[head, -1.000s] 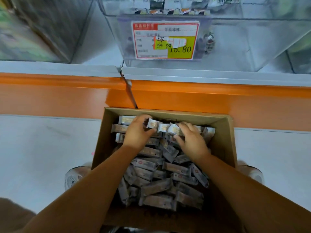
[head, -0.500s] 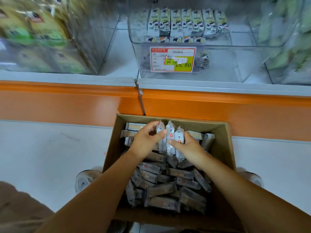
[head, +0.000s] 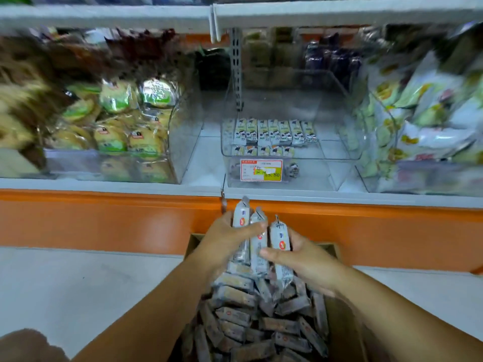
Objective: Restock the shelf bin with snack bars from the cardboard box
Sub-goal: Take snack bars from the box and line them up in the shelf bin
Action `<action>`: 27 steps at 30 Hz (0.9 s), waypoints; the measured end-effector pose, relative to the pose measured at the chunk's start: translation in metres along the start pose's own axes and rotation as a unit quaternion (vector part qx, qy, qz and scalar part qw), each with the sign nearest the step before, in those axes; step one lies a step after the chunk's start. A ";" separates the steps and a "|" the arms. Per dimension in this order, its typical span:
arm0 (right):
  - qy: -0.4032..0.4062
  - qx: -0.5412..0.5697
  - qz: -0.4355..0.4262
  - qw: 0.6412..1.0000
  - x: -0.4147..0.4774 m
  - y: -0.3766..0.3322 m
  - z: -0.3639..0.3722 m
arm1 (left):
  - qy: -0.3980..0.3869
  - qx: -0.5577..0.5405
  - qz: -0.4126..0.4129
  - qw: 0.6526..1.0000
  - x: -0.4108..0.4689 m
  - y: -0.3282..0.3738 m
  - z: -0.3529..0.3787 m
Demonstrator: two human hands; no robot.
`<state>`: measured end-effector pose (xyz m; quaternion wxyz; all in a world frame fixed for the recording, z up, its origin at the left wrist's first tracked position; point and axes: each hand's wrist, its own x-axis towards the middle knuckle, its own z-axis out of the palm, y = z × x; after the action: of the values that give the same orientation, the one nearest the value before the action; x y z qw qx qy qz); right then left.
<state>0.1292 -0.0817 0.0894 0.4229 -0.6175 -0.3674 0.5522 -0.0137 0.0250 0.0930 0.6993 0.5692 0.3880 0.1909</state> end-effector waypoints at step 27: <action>0.213 -0.209 -0.166 0.940 -0.007 -0.175 -0.085 | 0.172 0.229 0.212 0.934 -0.003 0.145 -0.032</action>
<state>0.2148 -0.0333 0.2571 0.4387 -0.7254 -0.4730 0.2401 -0.0141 0.0841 0.2291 0.4161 0.7415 0.4058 0.3353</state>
